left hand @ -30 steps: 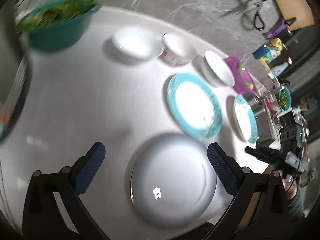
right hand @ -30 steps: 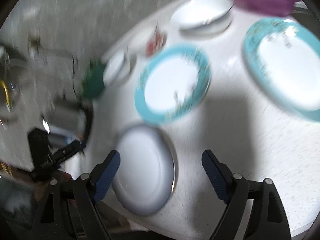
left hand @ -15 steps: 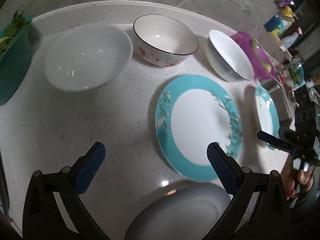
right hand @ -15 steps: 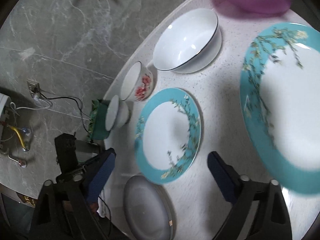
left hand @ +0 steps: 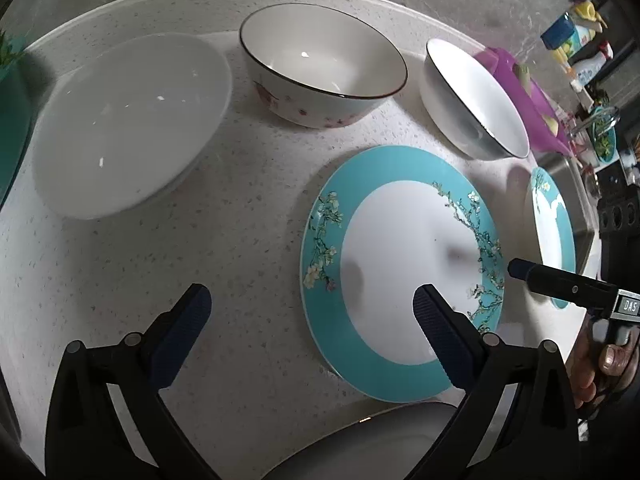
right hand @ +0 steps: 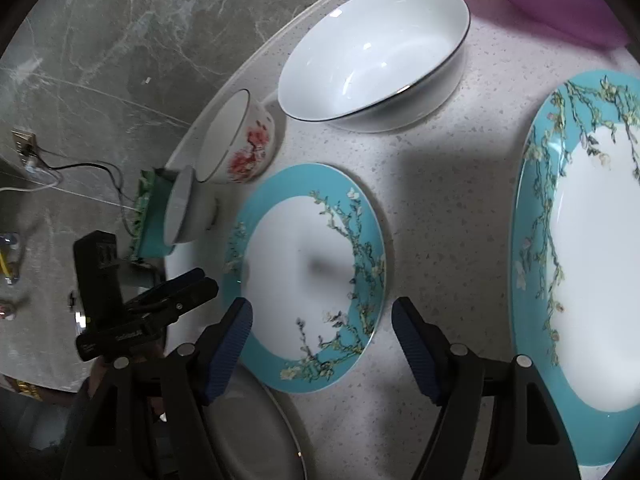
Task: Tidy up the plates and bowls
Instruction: 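Close both grippers on the rim of the small teal-rimmed floral plate, then carry the small teal-rimmed plate with both grippers onto the grey plate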
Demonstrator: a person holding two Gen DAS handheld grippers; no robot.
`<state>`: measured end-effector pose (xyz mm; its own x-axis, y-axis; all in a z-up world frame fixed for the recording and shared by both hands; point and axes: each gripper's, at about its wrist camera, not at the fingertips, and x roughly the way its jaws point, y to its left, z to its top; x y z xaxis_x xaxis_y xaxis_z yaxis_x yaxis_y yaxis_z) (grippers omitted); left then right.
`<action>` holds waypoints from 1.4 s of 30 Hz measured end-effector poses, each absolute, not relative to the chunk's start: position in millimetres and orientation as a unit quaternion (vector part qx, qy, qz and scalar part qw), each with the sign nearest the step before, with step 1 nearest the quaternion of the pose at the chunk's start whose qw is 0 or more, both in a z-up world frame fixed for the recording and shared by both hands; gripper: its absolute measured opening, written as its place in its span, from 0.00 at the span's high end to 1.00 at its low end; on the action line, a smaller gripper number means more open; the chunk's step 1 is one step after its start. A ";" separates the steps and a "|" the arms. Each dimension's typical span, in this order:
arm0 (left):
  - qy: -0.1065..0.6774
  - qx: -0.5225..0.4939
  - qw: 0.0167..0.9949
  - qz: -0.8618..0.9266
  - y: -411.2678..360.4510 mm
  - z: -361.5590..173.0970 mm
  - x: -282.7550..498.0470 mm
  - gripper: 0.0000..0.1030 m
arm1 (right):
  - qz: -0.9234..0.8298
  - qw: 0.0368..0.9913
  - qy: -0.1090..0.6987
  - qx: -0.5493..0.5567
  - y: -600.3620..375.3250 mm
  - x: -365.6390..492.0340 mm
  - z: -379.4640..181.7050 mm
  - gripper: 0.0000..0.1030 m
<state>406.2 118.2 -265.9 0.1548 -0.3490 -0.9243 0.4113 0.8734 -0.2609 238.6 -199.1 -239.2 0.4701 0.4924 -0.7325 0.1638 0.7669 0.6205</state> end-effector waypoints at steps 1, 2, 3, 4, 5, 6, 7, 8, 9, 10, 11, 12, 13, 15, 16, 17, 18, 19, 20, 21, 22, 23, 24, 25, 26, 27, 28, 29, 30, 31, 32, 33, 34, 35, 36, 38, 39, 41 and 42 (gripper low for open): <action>0.600 0.032 0.759 -0.250 116.5 -266.9 406.5 0.07 | 0.095 0.794 0.511 0.315 -195.8 240.6 -240.0 0.30; 0.602 0.038 0.757 -0.250 113.7 -269.4 407.3 0.10 | 0.088 0.795 0.515 0.308 -195.0 242.5 -241.6 0.33; 0.605 0.042 0.755 -0.249 111.2 -272.0 407.1 0.14 | 0.079 0.794 0.519 0.305 -194.0 243.9 -243.8 0.35; 0.608 0.048 0.753 -0.247 109.2 -275.1 408.0 0.22 | 0.076 0.792 0.521 0.308 -194.5 245.2 -246.1 0.37; 0.613 0.053 0.749 -0.245 106.4 -279.1 409.1 0.29 | 0.072 0.790 0.525 0.307 -194.0 246.1 -248.2 0.38; 0.614 0.057 0.749 -0.243 105.1 -280.8 409.1 0.29 | 0.066 0.786 0.531 0.309 -193.0 248.3 -250.9 0.40; 0.611 0.061 0.751 -0.245 104.3 -280.5 408.6 0.30 | 0.060 0.782 0.533 0.316 -193.6 249.3 -253.9 0.40; 0.611 0.064 0.750 -0.246 102.6 -281.1 408.9 0.31 | 0.053 0.785 0.529 0.317 -193.9 249.8 -253.6 0.40; 0.611 0.063 0.750 -0.246 101.7 -281.0 409.5 0.31 | 0.049 0.786 0.529 0.315 -194.0 250.2 -252.8 0.40; 0.611 0.062 0.750 -0.247 101.1 -280.5 410.0 0.33 | 0.046 0.786 0.529 0.317 -194.6 251.6 -252.6 0.40; 0.610 0.064 0.749 -0.248 100.0 -280.6 410.3 0.35 | 0.043 0.785 0.529 0.320 -195.3 252.6 -252.7 0.40; 0.609 0.067 0.749 -0.251 98.3 -280.2 410.1 0.38 | 0.042 0.785 0.528 0.322 -195.6 253.7 -252.5 0.41; 0.607 0.073 0.750 -0.253 95.8 -280.0 409.3 0.45 | 0.041 0.784 0.528 0.324 -195.5 255.0 -252.8 0.41; 0.606 0.081 0.749 -0.255 95.5 -278.7 408.7 0.59 | 0.041 0.781 0.531 0.326 -193.9 257.5 -253.3 0.51; 0.607 0.081 0.746 -0.261 92.6 -278.8 408.4 0.73 | 0.038 0.781 0.532 0.325 -192.6 258.4 -253.7 0.53; 0.606 0.087 0.748 -0.257 91.4 -277.8 408.3 0.73 | 0.034 0.781 0.535 0.320 -192.1 258.8 -253.8 0.63; 0.606 0.090 0.748 -0.255 90.3 -277.9 408.8 0.73 | 0.029 0.783 0.538 0.311 -190.0 259.6 -253.9 0.73; 0.607 0.090 0.748 -0.254 89.6 -278.1 409.8 0.73 | 0.021 0.785 0.540 0.302 -189.9 259.6 -254.0 0.78; 0.607 0.090 0.747 -0.255 89.3 -278.3 410.6 0.73 | 0.014 0.785 0.542 0.301 -192.0 259.1 -255.6 0.86; 0.607 0.091 0.747 -0.255 89.3 -278.2 410.8 0.73 | 0.014 0.783 0.542 0.304 -194.3 259.1 -256.5 0.86; 0.606 0.095 0.748 -0.255 88.6 -277.9 410.5 0.73 | 0.017 0.782 0.541 0.309 -196.1 258.8 -257.3 0.86; 0.605 0.099 0.748 -0.255 88.5 -277.7 410.1 0.73 | 0.017 0.783 0.542 0.305 -195.4 259.1 -257.0 0.86; 0.604 0.101 0.749 -0.254 89.4 -276.6 409.4 0.74 | 0.015 0.785 0.542 0.299 -193.9 259.4 -256.1 0.86; 0.604 0.101 0.749 -0.252 88.8 -276.1 409.2 0.74 | 0.014 0.786 0.542 0.295 -193.0 259.5 -255.6 0.86; 0.604 0.100 0.750 -0.251 89.1 -276.0 409.2 0.75 | 0.012 0.788 0.542 0.292 -191.7 259.7 -255.2 0.86; 0.604 0.099 0.750 -0.251 89.4 -276.2 409.1 0.75 | 0.011 0.789 0.541 0.293 -191.4 259.6 -255.3 0.86; 0.605 0.097 0.749 -0.250 88.7 -276.4 408.9 0.76 | 0.012 0.788 0.540 0.295 -192.0 259.4 -255.5 0.86; 0.606 0.096 0.749 -0.249 84.0 -277.8 407.6 0.76 | 0.012 0.788 0.539 0.296 -192.4 258.7 -256.1 0.86; 0.607 0.096 0.749 -0.249 83.8 -278.1 407.3 0.76 | 0.013 0.788 0.539 0.296 -192.4 258.6 -256.5 0.86; 0.607 0.095 0.749 -0.248 83.7 -278.1 407.0 0.76 | 0.013 0.788 0.539 0.296 -192.5 258.0 -256.8 0.86; 0.608 0.093 0.749 -0.247 83.6 -278.1 407.0 0.76 | 0.014 0.789 0.538 0.296 -192.1 257.6 -256.4 0.86; 0.608 0.092 0.749 -0.247 84.1 -277.7 406.7 0.76 | 0.014 0.790 0.537 0.297 -191.7 257.5 -255.5 0.86; 0.608 0.092 0.750 -0.246 83.7 -276.8 406.7 0.76 | 0.015 0.790 0.536 0.296 -191.5 257.8 -254.4 0.86; 0.607 0.090 0.751 -0.244 83.9 -275.4 406.8 0.76 | 0.015 0.791 0.535 0.295 -191.1 258.0 -253.4 0.86; 0.607 0.090 0.751 -0.243 83.3 -274.4 406.8 0.76 | 0.017 0.792 0.534 0.294 -190.8 258.3 -252.1 0.86; 0.607 0.086 0.752 -0.242 83.0 -272.0 407.5 0.76 | 0.019 0.794 0.532 0.292 -190.9 258.0 -249.6 0.86; 0.608 0.086 0.752 -0.242 83.0 -270.2 407.7 0.76 | 0.019 0.795 0.531 0.292 -190.4 258.0 -248.0 0.86; 0.607 0.084 0.752 -0.242 83.6 -265.6 407.7 0.76 | 0.021 0.796 0.529 0.292 -189.9 257.9 -244.2 0.86; 0.607 0.082 0.753 -0.242 83.2 -263.3 407.4 0.76 | 0.021 0.797 0.528 0.292 -190.0 257.5 -242.5 0.86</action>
